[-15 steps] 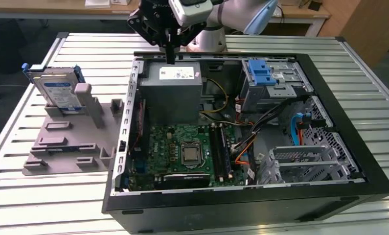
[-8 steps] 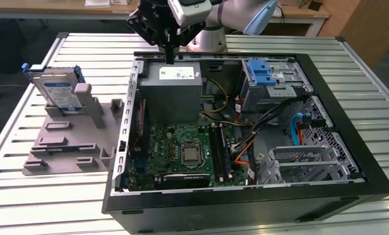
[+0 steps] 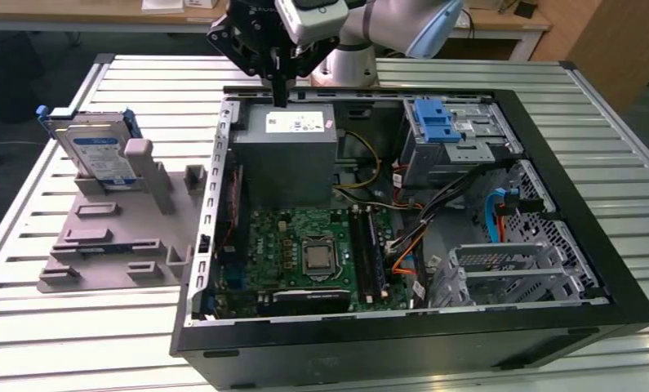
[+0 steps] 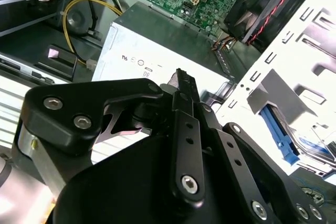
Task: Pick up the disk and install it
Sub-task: 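Reach for the disk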
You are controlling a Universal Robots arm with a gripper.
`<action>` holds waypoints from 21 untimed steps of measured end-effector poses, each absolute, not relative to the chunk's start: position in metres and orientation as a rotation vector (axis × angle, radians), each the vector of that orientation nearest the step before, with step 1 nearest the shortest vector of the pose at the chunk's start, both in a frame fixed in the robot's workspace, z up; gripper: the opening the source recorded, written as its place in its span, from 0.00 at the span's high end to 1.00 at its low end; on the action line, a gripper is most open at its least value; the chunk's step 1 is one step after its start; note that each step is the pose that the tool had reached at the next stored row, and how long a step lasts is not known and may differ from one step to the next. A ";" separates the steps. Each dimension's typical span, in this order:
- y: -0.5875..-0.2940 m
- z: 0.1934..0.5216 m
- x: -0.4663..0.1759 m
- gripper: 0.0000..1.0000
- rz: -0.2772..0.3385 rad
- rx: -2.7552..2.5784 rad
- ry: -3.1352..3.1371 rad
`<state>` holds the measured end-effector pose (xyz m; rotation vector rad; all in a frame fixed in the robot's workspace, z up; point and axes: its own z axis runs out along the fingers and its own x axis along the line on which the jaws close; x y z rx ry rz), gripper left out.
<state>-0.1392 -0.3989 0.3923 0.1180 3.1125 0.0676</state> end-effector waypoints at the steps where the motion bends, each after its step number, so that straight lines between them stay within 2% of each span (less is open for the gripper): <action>1: -0.399 0.392 -0.140 0.89 0.068 0.118 3.113; 21: -0.398 0.391 -0.159 0.89 0.068 0.118 3.113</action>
